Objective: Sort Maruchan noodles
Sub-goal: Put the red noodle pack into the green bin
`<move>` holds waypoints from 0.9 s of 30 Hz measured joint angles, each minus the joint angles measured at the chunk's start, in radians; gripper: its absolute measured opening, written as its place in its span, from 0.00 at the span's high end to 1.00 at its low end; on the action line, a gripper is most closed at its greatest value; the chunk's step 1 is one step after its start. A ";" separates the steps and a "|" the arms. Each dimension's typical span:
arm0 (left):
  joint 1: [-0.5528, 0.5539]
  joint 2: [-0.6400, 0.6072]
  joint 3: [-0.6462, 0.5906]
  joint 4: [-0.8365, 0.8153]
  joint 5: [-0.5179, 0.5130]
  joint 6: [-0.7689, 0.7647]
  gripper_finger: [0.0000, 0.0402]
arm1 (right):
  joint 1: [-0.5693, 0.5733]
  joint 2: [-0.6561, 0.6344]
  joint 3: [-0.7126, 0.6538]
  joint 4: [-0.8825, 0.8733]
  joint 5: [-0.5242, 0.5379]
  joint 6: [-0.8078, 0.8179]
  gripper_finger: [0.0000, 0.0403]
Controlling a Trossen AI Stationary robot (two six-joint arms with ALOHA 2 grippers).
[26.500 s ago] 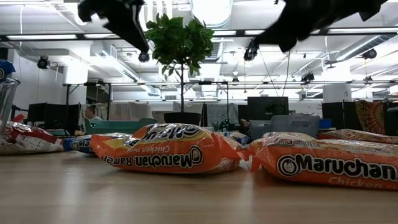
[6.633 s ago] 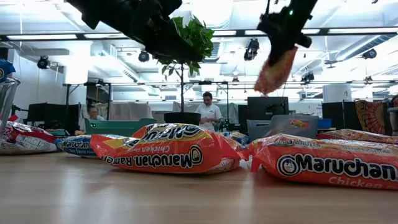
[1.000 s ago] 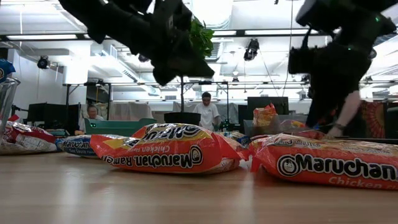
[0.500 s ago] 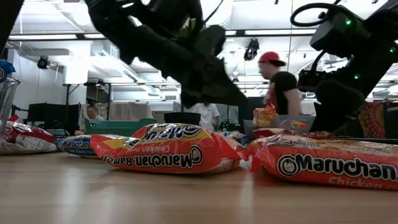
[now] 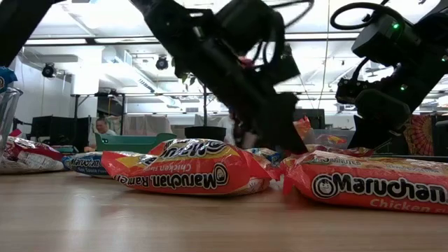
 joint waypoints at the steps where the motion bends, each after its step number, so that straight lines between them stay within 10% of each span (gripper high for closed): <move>1: 0.000 0.008 0.012 -0.011 -0.004 0.005 0.48 | 0.000 0.000 0.001 0.000 0.000 0.000 0.97; 14: 0.000 0.041 0.023 -0.020 -0.050 -0.039 0.46 | 0.000 0.002 0.012 0.001 -0.004 -0.009 0.97; 27: 0.002 0.041 0.018 -0.001 -0.051 -0.121 0.98 | 0.000 -0.022 0.015 -0.011 -0.005 -0.045 0.97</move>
